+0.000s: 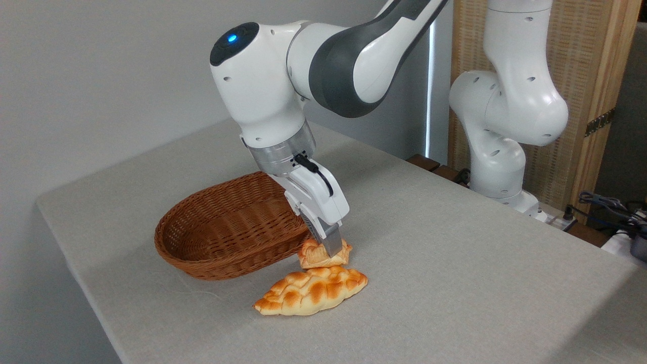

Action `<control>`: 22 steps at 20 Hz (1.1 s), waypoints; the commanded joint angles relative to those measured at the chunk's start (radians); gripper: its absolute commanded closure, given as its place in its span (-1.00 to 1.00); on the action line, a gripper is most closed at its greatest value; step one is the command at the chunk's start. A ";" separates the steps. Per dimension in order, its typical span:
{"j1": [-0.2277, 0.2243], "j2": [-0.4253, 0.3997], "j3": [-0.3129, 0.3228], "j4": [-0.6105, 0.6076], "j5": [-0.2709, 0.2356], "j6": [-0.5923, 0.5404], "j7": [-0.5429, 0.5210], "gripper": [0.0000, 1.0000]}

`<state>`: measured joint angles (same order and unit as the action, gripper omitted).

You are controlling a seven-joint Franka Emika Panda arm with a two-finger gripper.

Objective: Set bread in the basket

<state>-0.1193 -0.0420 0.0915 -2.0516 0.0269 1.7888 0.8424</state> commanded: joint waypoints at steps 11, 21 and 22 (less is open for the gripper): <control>-0.002 -0.019 0.010 -0.002 -0.007 0.021 0.024 0.79; -0.002 -0.024 0.050 0.057 -0.071 0.004 0.029 0.79; -0.002 -0.027 0.050 0.059 -0.074 0.004 0.029 0.79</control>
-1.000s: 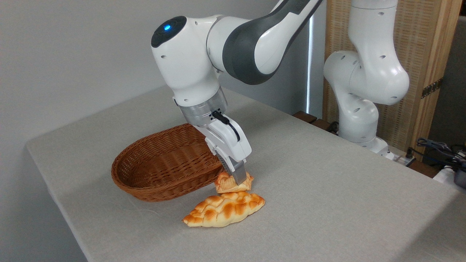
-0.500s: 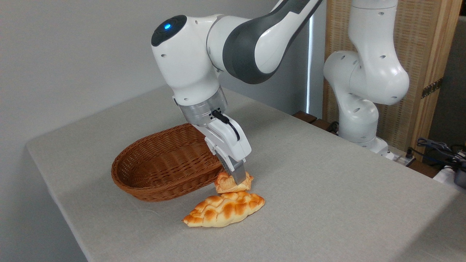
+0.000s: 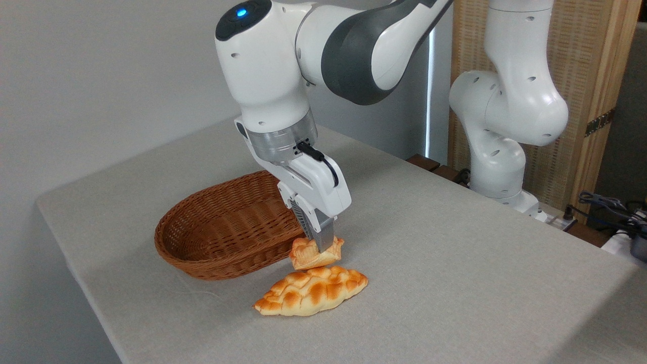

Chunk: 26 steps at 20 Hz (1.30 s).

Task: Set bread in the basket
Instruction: 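Lift the roll, carry it over the wicker basket, and release it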

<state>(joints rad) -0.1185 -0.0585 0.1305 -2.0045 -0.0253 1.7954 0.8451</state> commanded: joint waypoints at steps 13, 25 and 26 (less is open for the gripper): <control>-0.012 -0.050 -0.034 0.156 -0.191 -0.002 0.015 0.13; -0.010 -0.027 -0.143 0.156 -0.180 -0.007 -0.069 -1.00; -0.006 -0.027 -0.137 0.158 -0.177 -0.020 -0.066 -1.00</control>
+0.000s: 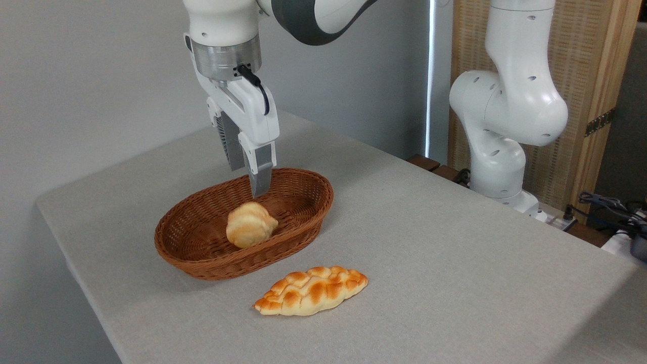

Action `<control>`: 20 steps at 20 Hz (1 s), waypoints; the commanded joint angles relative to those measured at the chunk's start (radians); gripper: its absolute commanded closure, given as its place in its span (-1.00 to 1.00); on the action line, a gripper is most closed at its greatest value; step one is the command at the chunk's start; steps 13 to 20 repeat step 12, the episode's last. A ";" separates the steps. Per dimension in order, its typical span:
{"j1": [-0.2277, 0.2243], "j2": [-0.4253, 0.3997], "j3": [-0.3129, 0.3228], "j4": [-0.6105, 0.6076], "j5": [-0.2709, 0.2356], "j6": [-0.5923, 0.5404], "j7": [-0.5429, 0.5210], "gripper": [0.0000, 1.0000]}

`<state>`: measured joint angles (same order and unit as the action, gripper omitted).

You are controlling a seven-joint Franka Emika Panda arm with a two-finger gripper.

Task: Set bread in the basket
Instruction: 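Lift the roll, carry it over the wicker basket, and release it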

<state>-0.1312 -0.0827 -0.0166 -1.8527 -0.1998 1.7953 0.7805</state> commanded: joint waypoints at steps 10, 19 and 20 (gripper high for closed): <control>0.019 -0.051 0.145 0.007 0.095 -0.048 0.011 -1.00; 0.019 -0.052 0.145 0.007 0.105 -0.047 0.006 -1.00; 0.019 -0.052 0.145 0.007 0.105 -0.047 0.006 -1.00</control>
